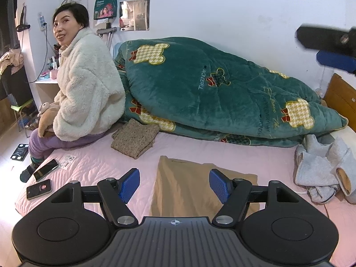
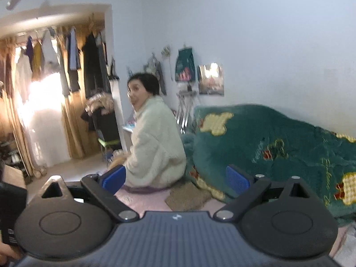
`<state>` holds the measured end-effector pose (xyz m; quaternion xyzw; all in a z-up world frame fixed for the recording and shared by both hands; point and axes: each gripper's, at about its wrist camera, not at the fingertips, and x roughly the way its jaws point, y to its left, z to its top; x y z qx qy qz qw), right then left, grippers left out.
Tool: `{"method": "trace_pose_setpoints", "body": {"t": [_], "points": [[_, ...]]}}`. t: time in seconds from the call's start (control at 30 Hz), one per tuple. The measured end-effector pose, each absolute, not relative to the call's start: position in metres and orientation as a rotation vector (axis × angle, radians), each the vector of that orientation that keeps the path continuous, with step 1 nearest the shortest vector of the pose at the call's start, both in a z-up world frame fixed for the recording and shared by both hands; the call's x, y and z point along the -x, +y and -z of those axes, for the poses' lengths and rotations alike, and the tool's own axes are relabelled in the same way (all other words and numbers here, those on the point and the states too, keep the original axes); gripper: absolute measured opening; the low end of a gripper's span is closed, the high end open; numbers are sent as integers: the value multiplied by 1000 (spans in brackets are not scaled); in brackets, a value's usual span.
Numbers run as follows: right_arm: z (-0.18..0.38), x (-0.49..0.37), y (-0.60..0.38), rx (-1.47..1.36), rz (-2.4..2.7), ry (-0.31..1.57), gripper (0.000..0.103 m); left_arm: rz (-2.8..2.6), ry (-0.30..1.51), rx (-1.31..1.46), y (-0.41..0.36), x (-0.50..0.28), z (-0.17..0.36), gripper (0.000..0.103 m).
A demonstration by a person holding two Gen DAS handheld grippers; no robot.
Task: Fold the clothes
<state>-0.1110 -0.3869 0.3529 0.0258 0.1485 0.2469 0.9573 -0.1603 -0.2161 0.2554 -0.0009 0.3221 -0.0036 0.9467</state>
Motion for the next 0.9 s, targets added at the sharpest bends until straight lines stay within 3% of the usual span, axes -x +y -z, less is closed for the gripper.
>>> {"method": "trace_pose_setpoints", "body": {"t": [0.9], "points": [[-338,101,-420,-96,-460,366,100,23,672,-8,-237,151,-249,70]]}}
